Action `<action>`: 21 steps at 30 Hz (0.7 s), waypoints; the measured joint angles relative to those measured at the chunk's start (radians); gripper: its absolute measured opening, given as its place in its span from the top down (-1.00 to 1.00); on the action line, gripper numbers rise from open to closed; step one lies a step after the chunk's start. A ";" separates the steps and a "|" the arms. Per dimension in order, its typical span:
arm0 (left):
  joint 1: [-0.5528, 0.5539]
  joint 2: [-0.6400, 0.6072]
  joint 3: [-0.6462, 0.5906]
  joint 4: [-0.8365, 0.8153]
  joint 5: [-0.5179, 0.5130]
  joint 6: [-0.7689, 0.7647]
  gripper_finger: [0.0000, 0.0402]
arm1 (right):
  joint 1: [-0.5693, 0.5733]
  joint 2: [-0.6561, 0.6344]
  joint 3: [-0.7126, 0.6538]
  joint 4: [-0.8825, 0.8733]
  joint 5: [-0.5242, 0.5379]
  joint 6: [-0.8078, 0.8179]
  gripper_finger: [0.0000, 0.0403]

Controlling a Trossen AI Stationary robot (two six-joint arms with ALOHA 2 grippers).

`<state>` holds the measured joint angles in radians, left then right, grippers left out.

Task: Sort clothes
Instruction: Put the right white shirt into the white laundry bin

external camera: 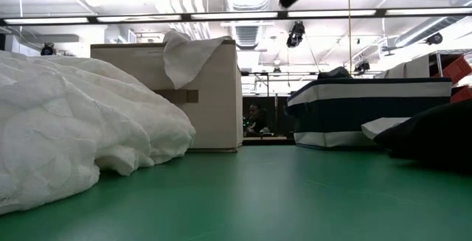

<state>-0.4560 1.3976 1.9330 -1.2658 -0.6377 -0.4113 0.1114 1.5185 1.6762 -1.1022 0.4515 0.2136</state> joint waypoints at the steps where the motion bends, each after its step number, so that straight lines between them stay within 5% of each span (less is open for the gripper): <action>1: -0.017 -0.008 -0.053 0.046 -0.027 -0.019 0.12 | 0.000 -0.027 -0.001 0.004 0.015 0.001 0.47; 6: -0.091 -0.050 -0.334 0.280 -0.208 -0.072 0.12 | 0.000 -0.154 -0.002 0.024 0.074 -0.023 0.43; 10: -0.129 -0.048 -0.528 0.373 -0.353 -0.269 0.12 | 0.000 -0.227 -0.002 0.043 0.101 -0.044 0.38; 15: -0.135 -0.014 -0.678 0.384 -0.417 -0.568 0.12 | 0.000 -0.276 -0.003 0.044 0.101 -0.060 0.34; 21: -0.118 0.058 -0.782 0.383 -0.474 -0.696 0.12 | 0.000 -0.285 -0.003 0.044 0.101 -0.103 0.36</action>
<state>-0.5737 1.4554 1.1511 -0.8823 -1.1114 -1.1075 0.1112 1.2340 1.6730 -1.0580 0.5529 0.1106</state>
